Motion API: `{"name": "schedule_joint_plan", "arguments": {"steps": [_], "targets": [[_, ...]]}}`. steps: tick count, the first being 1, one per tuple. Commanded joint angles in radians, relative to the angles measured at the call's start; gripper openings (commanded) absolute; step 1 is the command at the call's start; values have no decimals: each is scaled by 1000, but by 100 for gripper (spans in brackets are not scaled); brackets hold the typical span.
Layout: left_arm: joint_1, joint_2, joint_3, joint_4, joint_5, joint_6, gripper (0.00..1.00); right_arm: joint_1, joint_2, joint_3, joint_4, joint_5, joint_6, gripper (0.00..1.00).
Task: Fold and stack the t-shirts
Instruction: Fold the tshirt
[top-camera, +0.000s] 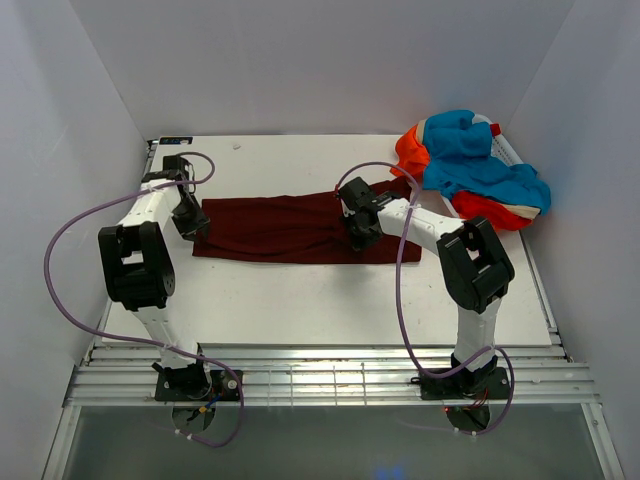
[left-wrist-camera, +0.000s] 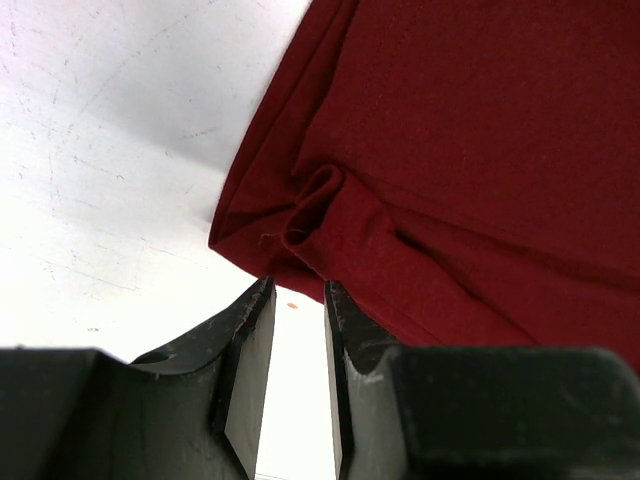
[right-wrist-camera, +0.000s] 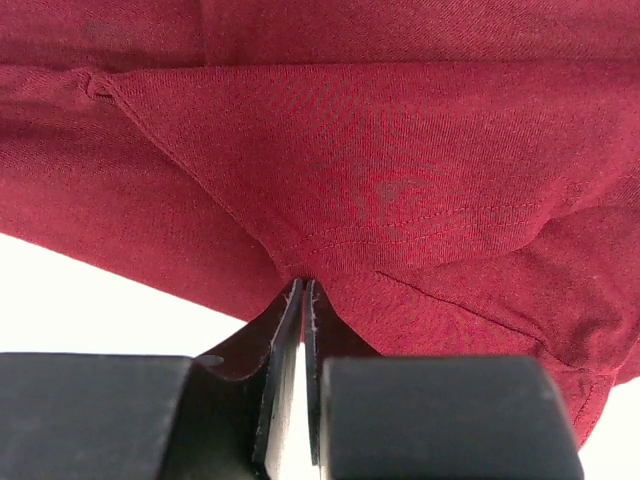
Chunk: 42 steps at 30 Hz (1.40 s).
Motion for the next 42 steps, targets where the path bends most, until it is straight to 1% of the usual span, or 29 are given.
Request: {"name": "schedule_joint_plan", "arguments": {"steps": [1,4,6,7,8,11,16,27,29,31,32,33,34,35,36,40,42], "targets": [[-2,-59,-13,15,3,-7,38,4,0,4,25,-13,-6,9],[-2,-69,-16,20,3,-7,40,4,-7,0,28,-16,-11,9],[-2,-60,-19,20,5,-7,41,6,-2,3,25,-21,-14,11],[-2,-56,-26,20,6,-7,41,6,0,4,18,-19,-14,14],[-2,-53,-30,21,9,-7,41,4,4,10,15,-19,-14,22],[-2,-51,-47,38,16,-7,42,4,7,12,11,-14,-11,30],[-2,-45,-59,63,16,-4,42,4,12,15,11,-20,-14,31],[-2,4,-16,77,-14,5,41,4,36,46,9,-60,-18,34],[-2,18,-10,81,-26,7,40,6,47,46,9,-67,-21,31],[-2,30,-1,83,-32,12,33,6,55,44,14,-68,-21,23],[0,41,2,83,-34,12,29,6,55,40,20,-65,-23,16],[-2,47,7,83,-34,12,17,6,53,37,23,-63,-23,14],[-2,50,13,83,-35,10,11,7,49,37,25,-57,-23,11],[-2,53,16,84,-38,9,5,7,49,40,26,-53,-24,10],[-2,53,20,84,-41,9,0,7,43,43,25,-45,-26,9],[-2,34,54,81,-58,2,0,7,20,92,3,16,-32,9],[-2,15,74,83,-63,-5,0,7,18,151,-26,42,-47,9]]}}
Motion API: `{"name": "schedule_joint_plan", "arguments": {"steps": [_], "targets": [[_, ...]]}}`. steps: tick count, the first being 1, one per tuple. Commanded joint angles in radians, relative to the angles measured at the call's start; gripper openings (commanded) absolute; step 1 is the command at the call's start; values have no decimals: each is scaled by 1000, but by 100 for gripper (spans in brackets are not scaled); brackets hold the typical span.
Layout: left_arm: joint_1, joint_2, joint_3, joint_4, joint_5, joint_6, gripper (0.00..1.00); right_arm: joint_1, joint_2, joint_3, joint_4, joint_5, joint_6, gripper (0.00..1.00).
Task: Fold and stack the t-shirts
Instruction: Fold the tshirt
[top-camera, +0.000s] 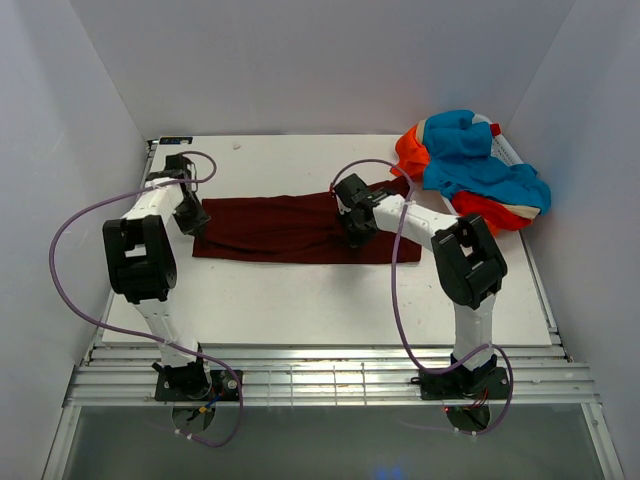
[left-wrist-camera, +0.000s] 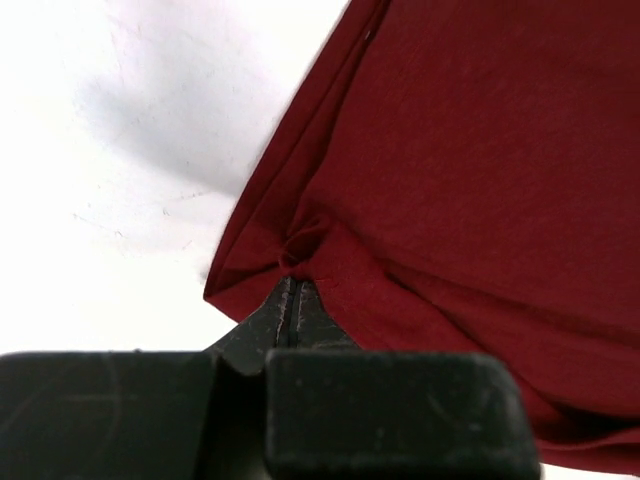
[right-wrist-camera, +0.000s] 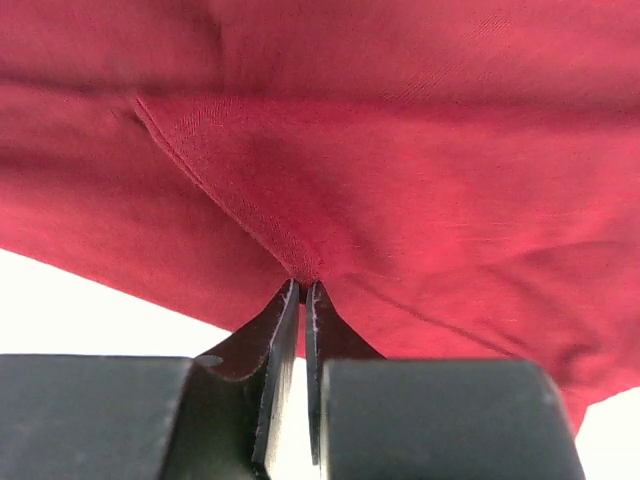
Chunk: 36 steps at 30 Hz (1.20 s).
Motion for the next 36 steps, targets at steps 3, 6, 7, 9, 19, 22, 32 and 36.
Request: {"name": "schedule_joint_plan", "arguments": {"steps": [3,6,7,9,19,22,32,36], "targets": [[-1,-55,123,8,-38,-11,0,7,-6,187,-38,108,-51,9],[-1,-33,191,-14,-52,-14,0,5,33,242,-60,143,-66,9],[-1,-17,205,-20,-56,-12,0,4,46,277,-63,155,-74,9],[0,2,237,-29,-56,-5,0,2,87,308,-69,162,-80,9],[0,132,335,-77,-61,12,0,-4,216,416,-77,195,-89,8],[3,155,366,-88,-69,14,0,-7,233,434,-75,211,-89,8],[17,209,449,-109,-81,8,0,-26,279,543,-69,301,-137,8],[19,238,475,-112,-81,3,0,-41,317,574,-45,333,-134,12]]}}
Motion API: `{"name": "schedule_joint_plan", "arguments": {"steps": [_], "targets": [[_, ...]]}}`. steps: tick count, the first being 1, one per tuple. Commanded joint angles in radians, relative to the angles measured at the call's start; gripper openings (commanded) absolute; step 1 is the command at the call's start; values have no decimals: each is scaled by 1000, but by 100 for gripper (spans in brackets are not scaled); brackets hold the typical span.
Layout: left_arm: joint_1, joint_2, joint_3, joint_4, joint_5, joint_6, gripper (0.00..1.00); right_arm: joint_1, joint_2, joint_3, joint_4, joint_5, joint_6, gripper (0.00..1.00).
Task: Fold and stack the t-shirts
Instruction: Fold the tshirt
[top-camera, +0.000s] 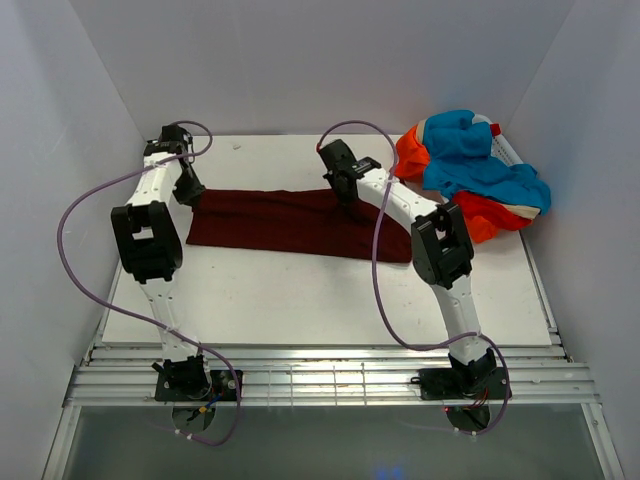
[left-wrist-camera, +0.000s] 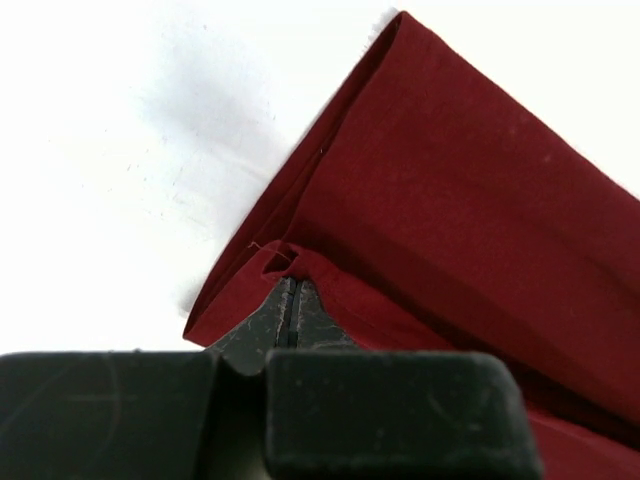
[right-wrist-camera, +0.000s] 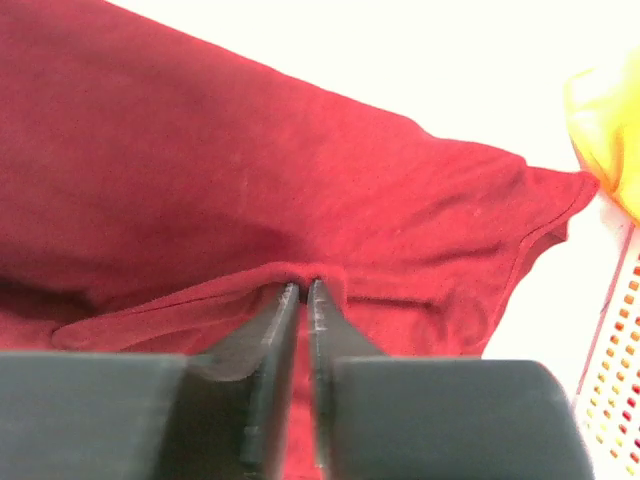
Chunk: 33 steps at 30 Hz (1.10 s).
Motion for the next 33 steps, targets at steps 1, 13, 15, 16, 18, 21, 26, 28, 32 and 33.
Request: {"name": "schedule_joint_plan", "arguments": {"steps": [1,13,15,16,18,21,26,28,32,33], "targets": [[15,37,43,-2,-26,-4,0,-21,52,44,45,58,-16,20],[16,-22,103,-4,-230,-86,36,-58,-106,-167,329,198,21,62],[12,-77,89,7,-222,-126,36,-57,-176,-241,362,208,10,62],[7,-96,66,16,-222,-137,36,-59,-199,-263,363,214,10,62],[-35,-162,34,62,-219,-148,36,-58,-256,-338,371,224,10,62],[-164,-205,-10,113,-175,-140,36,-61,-307,-427,371,224,12,62],[-390,-164,-11,142,23,-125,32,-87,-287,-465,308,170,77,58],[-471,-135,-11,157,77,-116,29,-100,-261,-458,282,141,106,56],[-543,-64,-40,193,148,-94,27,-136,-220,-426,244,57,125,53],[-553,-58,-56,199,152,-93,27,-140,-212,-419,236,52,125,52]]}}
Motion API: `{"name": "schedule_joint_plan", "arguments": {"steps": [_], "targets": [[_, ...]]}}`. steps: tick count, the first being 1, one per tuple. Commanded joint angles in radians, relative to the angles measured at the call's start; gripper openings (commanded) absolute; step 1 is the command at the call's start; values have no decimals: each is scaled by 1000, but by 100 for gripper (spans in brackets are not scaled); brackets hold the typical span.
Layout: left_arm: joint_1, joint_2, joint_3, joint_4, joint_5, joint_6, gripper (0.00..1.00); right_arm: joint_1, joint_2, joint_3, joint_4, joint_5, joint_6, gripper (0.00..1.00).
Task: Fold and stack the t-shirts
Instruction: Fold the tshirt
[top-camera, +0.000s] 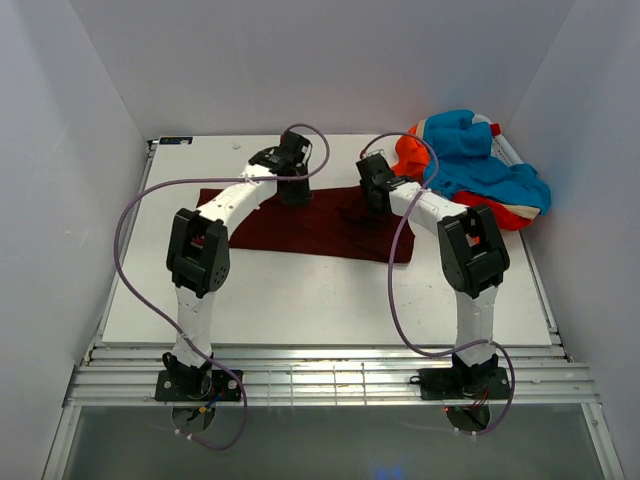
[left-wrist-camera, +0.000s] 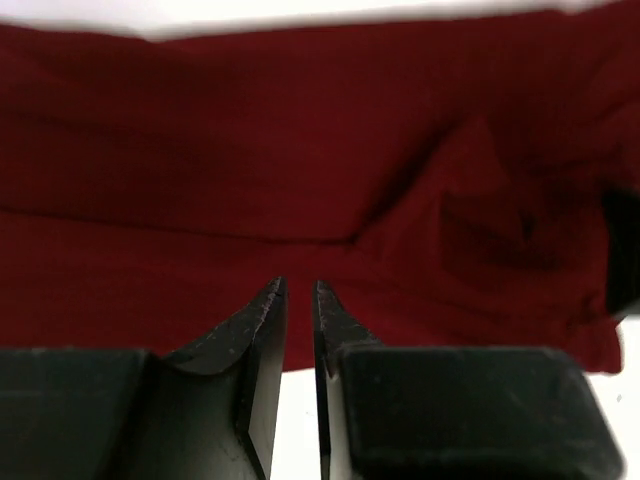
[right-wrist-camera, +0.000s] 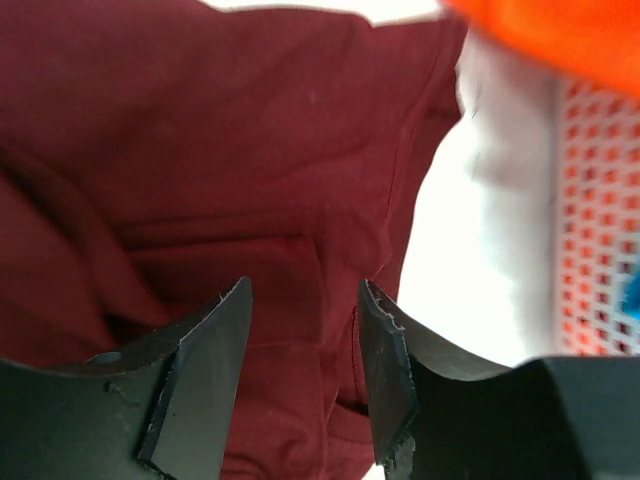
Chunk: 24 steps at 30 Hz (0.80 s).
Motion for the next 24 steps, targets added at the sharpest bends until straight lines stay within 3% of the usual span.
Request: {"name": "schedule_joint_plan", "arguments": {"steps": [1,10,15,21,24], "targets": [[-3,20,-47,16,75,20,27,-28,35,42,-51,-59,42,52],[-54,32,-172,27,130,31,27,-66,91,65,-79,-105,46,48],[-78,22,-240,33,113,31,26,-68,84,53,-83,-114,50,34],[-103,-11,-343,48,93,36,25,-68,58,62,-112,-136,50,29],[-107,-23,-395,59,92,36,25,-68,49,65,-131,-147,46,20]]}}
